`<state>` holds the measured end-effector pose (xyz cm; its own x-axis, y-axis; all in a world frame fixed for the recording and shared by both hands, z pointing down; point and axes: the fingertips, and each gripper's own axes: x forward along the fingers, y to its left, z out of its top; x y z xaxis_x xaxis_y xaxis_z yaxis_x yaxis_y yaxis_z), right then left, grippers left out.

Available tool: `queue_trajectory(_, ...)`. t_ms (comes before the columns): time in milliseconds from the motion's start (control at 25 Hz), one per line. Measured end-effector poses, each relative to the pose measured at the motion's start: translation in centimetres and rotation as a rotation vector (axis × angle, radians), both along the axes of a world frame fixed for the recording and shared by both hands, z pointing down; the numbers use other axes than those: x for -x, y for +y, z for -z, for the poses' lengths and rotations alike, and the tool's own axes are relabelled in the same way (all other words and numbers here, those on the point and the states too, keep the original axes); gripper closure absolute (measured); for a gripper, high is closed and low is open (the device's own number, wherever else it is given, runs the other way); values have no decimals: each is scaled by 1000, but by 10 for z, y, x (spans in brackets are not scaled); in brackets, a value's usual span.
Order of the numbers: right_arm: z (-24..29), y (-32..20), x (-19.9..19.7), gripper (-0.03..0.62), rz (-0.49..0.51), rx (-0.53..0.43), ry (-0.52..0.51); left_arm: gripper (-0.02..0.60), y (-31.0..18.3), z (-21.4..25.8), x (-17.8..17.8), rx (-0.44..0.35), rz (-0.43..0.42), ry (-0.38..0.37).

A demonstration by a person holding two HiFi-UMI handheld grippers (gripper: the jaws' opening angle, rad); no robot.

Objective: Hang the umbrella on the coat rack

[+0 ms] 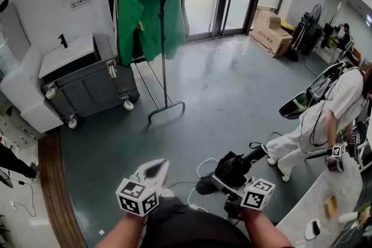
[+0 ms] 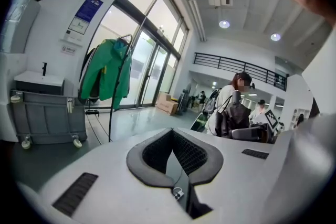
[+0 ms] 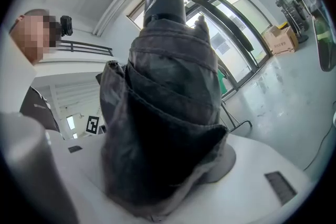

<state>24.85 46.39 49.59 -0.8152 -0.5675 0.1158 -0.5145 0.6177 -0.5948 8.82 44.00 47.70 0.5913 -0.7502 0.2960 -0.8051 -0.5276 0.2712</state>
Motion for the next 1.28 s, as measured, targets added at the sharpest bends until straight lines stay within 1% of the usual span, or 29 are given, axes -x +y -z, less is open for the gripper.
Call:
queue_trajectory(120, 2, 1, -1, 344, 7, 2, -36, 566, 3, -3, 0, 6, -7, -16)
queue_trajectory(200, 1, 0, -3, 344, 4, 5, -38, 566, 3, -5, 1, 10, -1, -22)
queue_trajectory(440, -7, -7, -10, 344, 0, 58, -75, 566, -1, -4, 6, 15, 21, -23)
queue_trajectory(640, -14, -10, -9, 344, 3, 83, -79, 566, -5, -8, 7, 30, 26, -30)
queue_trajectory(760, -17, -16, -3, 344, 27, 73, -42, 566, -12, -11, 9, 36, 32, -30)
queue_trajectory(920, -28, -37, 4, 344, 35, 76, 20, 566, -32, -18, 14, 44, 29, -44)
queue_trajectory(1040, -29, -59, 10, 344, 29, 89, 21, 566, -56, -21, 21, 58, 30, -44)
queue_trajectory(1280, -20, -110, 24, 344, 41, 99, 36, 566, -113, -25, 27, 81, 22, -19)
